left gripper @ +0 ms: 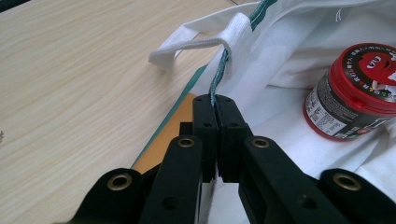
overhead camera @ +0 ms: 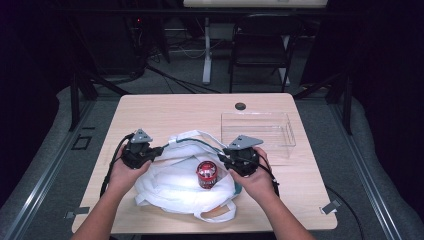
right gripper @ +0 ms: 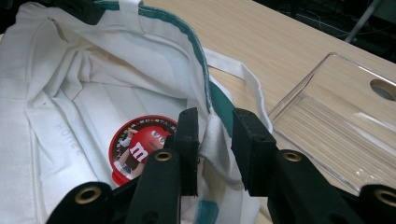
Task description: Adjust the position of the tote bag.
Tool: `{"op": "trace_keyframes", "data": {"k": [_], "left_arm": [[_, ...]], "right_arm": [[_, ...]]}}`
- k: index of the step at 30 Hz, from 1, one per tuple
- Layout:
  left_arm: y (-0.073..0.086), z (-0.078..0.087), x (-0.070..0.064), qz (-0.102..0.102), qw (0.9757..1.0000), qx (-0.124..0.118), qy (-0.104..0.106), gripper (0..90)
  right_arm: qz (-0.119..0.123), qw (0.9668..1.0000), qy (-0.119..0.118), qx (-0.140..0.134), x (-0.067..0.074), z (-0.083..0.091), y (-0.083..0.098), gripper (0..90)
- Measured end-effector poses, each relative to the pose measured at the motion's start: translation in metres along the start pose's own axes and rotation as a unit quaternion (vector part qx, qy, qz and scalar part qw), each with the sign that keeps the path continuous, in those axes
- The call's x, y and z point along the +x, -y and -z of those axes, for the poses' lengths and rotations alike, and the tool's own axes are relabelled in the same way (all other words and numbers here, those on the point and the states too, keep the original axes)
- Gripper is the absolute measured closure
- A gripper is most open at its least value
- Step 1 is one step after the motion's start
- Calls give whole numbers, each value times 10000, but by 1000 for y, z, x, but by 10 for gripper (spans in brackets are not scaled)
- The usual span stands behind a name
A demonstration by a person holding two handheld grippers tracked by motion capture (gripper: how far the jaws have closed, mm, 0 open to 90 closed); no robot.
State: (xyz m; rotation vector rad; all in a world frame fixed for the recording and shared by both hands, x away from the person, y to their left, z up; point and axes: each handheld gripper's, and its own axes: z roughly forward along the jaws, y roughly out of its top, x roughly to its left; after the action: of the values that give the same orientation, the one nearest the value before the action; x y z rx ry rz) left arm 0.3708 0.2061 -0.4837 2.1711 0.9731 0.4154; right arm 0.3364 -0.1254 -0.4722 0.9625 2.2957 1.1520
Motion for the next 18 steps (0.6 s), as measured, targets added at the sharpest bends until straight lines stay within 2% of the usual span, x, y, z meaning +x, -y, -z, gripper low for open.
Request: {"op": "trace_keyframes", "data": {"k": [10, 18], "left_arm": [[0, -2, 0, 17, 10000, 41, -7, 882], [-1, -5, 0, 24, 10000, 70, -13, 882]], "right_arm": [[19, 10000, 36, 49, 0, -5, 4, 797], [13, 9999, 70, 85, -1, -9, 4, 813]]}}
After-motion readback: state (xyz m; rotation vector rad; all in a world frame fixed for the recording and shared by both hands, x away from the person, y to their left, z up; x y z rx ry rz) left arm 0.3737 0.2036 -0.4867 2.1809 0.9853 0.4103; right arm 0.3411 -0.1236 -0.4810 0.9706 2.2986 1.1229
